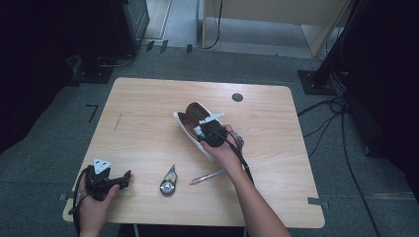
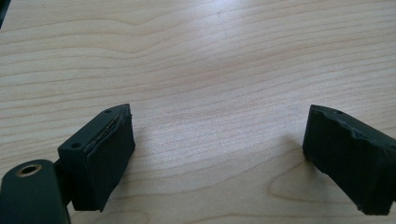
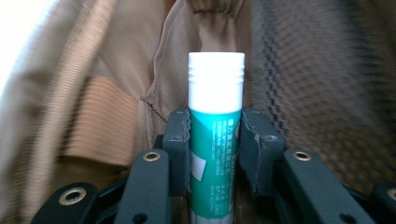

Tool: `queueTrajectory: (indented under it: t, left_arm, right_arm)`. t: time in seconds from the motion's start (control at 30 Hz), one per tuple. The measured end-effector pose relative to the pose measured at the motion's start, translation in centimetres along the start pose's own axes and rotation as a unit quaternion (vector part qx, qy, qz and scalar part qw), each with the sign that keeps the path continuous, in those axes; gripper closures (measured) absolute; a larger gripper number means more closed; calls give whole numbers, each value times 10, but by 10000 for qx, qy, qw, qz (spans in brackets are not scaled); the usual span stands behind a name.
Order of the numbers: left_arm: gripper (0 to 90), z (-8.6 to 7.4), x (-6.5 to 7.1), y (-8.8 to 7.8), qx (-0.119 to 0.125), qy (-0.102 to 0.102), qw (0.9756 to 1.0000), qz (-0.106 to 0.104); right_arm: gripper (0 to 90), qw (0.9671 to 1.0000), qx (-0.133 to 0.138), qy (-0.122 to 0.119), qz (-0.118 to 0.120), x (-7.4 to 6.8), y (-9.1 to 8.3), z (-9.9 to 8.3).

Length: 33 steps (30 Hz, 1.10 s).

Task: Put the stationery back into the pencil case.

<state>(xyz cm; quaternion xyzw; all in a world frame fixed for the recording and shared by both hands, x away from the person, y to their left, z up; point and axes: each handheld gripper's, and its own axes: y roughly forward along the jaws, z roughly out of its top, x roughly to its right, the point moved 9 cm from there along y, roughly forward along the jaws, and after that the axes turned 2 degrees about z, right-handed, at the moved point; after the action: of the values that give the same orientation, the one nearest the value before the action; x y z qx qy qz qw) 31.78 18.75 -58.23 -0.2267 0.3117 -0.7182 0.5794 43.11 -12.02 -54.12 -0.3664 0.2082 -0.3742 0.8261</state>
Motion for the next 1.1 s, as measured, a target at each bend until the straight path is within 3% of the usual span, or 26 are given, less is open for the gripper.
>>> queueTrajectory:
  t: [0.27,0.53,0.7,0.8,1.1]
  left_arm:
    - [91,0,1,0,5,15,10000,-23]
    - [91,0,1,0,7,21,10000,-29]
    - [91,0,1,0,7,21,10000,-29]
    - [91,0,1,0,9,21,10000,-28]
    - [91,0,1,0,8,23,10000,-29]
  right_arm:
    - [656,9997,-176,155,-52,3,7,0]
    - [613,9996,-5,272,27,0,0,2]
    - [655,9991,333,238,-103,0,-19,9]
    - [679,9978,653,147,2,-2,-39,16]
    - [683,9943,1047,-90,169,-6,-78,12]
